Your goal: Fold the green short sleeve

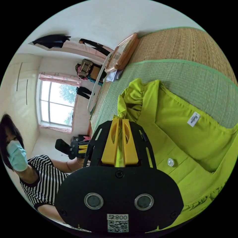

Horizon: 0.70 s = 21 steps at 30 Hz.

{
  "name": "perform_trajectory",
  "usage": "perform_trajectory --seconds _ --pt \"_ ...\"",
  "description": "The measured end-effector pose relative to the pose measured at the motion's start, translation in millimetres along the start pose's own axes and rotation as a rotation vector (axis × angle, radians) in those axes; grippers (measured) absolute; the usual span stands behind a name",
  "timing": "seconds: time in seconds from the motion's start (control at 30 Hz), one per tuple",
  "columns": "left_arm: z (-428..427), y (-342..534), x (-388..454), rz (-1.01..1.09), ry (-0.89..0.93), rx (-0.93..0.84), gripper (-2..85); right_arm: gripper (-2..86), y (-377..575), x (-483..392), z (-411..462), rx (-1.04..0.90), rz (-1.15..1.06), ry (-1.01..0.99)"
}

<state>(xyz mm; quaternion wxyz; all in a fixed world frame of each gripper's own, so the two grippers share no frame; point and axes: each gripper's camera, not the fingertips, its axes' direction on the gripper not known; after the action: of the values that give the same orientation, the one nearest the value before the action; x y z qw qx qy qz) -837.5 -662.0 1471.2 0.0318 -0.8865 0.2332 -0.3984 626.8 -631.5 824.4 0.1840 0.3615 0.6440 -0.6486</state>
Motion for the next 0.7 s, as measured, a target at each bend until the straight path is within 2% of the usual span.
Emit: perform_trajectory --seconds 0.37,0.53,0.7 --pt "27.2 -3.5 21.1 0.035 0.062 -0.126 2.8 1.1 35.3 66.5 -14.9 0.06 0.107 -0.084" --pt "14.3 -0.3 18.4 0.008 0.089 -0.073 2.5 0.2 52.7 40.7 -31.3 0.167 0.039 0.013" --pt "11.4 -11.9 7.4 -0.017 0.063 -0.037 1.7 0.1 52.5 12.2 -12.0 0.17 -0.035 0.143"
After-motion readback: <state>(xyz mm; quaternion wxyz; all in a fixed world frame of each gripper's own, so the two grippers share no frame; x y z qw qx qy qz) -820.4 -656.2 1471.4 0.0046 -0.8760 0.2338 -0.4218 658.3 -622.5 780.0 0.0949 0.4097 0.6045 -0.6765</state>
